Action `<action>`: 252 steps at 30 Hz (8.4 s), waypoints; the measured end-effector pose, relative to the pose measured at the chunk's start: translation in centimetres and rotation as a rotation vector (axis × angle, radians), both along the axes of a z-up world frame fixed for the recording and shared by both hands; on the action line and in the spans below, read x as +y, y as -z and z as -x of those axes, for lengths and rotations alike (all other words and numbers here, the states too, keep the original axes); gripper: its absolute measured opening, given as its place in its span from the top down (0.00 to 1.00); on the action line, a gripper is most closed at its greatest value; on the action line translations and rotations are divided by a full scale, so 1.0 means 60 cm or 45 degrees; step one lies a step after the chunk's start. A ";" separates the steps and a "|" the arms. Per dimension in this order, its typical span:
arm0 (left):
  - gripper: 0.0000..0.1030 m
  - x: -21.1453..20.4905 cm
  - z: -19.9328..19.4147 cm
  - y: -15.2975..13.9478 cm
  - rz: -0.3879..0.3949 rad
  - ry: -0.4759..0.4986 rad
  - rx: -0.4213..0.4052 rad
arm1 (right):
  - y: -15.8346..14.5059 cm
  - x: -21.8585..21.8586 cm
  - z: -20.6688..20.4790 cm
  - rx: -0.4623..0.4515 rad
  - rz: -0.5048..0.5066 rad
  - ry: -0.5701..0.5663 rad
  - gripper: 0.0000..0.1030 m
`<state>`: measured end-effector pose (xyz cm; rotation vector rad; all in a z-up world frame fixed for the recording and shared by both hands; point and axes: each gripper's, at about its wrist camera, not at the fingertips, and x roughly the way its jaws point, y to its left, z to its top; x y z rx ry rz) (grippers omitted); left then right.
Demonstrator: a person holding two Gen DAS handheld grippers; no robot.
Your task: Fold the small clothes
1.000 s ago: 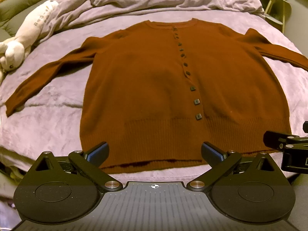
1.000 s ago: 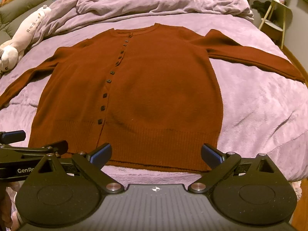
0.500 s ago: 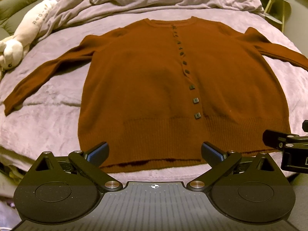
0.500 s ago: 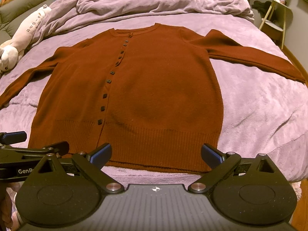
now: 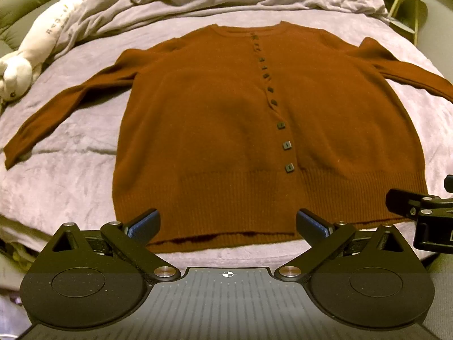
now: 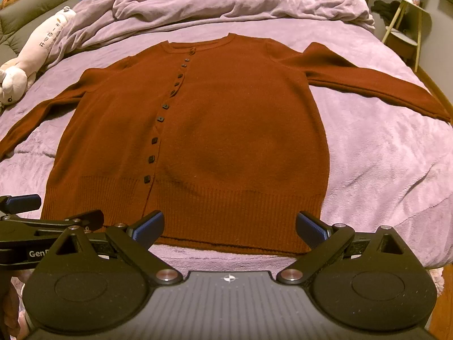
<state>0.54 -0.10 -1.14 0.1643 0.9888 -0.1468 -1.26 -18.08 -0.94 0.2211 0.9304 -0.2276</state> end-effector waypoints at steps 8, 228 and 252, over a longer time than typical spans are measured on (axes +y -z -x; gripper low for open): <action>0.00 0.000 0.001 0.001 0.002 0.003 0.006 | 0.000 0.000 -0.001 -0.001 -0.001 -0.001 0.04; 0.94 -0.065 -0.513 -0.028 0.689 0.061 -0.095 | 0.125 -0.330 -0.168 -0.558 -0.706 0.145 0.50; 0.54 0.010 -0.575 0.112 0.666 -0.077 0.041 | 0.148 -0.319 -0.224 -0.504 -0.712 0.248 0.47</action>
